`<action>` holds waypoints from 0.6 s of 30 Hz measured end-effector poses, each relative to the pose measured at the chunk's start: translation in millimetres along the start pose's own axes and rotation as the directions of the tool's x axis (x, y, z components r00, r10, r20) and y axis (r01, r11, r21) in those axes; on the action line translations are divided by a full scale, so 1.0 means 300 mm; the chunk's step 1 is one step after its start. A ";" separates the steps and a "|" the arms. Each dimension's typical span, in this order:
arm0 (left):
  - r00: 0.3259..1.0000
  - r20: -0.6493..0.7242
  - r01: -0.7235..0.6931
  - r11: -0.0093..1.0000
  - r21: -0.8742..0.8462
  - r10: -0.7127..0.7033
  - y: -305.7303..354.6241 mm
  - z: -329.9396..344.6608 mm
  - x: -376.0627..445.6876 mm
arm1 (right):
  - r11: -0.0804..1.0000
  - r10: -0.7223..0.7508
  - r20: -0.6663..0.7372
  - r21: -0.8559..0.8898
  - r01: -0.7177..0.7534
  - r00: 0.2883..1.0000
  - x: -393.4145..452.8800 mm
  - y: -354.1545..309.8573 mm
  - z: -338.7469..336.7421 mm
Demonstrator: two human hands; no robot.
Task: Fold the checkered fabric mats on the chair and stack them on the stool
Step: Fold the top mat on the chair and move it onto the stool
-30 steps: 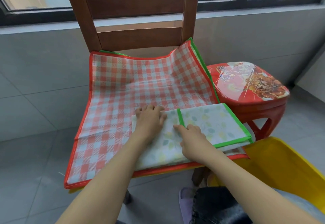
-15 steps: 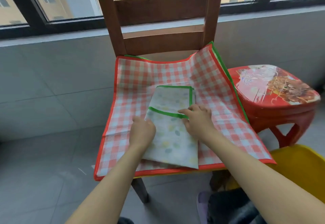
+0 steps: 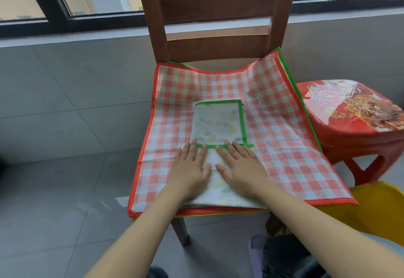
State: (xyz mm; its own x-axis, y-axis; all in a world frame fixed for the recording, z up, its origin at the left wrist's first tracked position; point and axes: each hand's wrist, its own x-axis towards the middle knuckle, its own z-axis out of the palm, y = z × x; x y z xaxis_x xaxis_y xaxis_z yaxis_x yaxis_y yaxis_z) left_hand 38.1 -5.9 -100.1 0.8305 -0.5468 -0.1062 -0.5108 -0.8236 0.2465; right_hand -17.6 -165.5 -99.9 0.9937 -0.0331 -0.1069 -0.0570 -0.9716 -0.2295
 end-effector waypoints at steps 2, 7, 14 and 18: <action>0.999 0.019 0.033 0.999 0.038 -0.034 0.002 -0.003 0.000 | 0.998 0.054 0.005 0.025 -0.054 0.999 -0.001 0.034 -0.012; 0.993 0.069 0.088 0.995 0.049 -0.091 0.022 -0.031 0.010 | 0.972 0.218 0.057 0.078 -0.222 0.974 0.014 0.108 -0.048; 0.955 -0.230 0.104 0.938 -0.332 -0.187 0.054 -0.114 0.093 | 0.800 0.345 -0.299 0.589 -0.113 0.890 0.080 0.070 -0.183; 0.932 -0.115 0.198 0.752 -0.629 -0.342 0.097 -0.117 0.139 | 0.544 0.457 -0.001 0.792 -0.278 0.890 0.132 0.074 -0.190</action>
State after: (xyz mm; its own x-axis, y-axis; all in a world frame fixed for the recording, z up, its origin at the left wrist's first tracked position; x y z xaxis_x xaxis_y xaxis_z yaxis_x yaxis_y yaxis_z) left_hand 65.7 -47.2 -63.7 0.9749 -0.2106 -0.0722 -0.0796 -0.6327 0.7703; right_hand 26.0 -201.6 -54.1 0.8581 -0.4732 -0.1992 -0.3839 -0.3337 -0.8610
